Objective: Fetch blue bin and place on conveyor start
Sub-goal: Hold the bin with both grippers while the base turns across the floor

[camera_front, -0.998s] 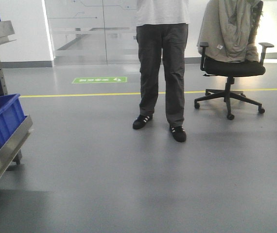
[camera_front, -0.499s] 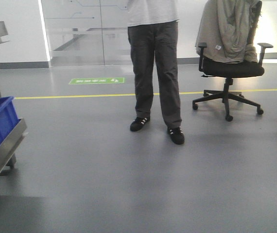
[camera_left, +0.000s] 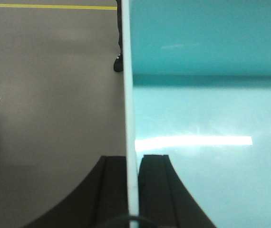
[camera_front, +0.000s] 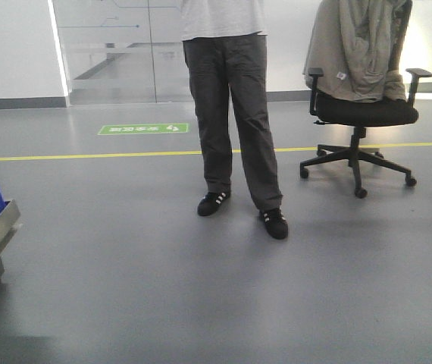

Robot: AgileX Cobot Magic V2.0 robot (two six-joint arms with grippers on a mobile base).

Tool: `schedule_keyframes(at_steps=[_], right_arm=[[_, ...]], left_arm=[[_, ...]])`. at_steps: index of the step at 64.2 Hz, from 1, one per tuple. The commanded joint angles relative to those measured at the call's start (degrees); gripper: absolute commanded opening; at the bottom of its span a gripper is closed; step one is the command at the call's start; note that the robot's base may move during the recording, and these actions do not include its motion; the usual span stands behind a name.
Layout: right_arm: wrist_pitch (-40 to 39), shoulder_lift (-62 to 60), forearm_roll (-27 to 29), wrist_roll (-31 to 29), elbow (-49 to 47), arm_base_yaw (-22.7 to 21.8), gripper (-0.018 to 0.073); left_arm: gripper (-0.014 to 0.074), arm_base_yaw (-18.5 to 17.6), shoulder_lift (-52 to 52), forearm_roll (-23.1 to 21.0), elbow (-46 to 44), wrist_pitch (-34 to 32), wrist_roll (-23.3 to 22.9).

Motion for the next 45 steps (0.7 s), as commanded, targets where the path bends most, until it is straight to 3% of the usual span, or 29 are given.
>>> schedule_keyframes(at_steps=[1,45], right_arm=[[-2.2,-0.5,-2.6,-0.7,-0.7,-0.1,-0.0159],[-3.1,-0.5,-2.6,-0.7,-0.7,-0.1,-0.0159]], left_arm=[[-0.0111,-0.3,-0.9,1.6,-0.6,-1.3,0.4],[-0.0111,-0.3,-0.5,1.6,-0.6,-1.5,0.4]])
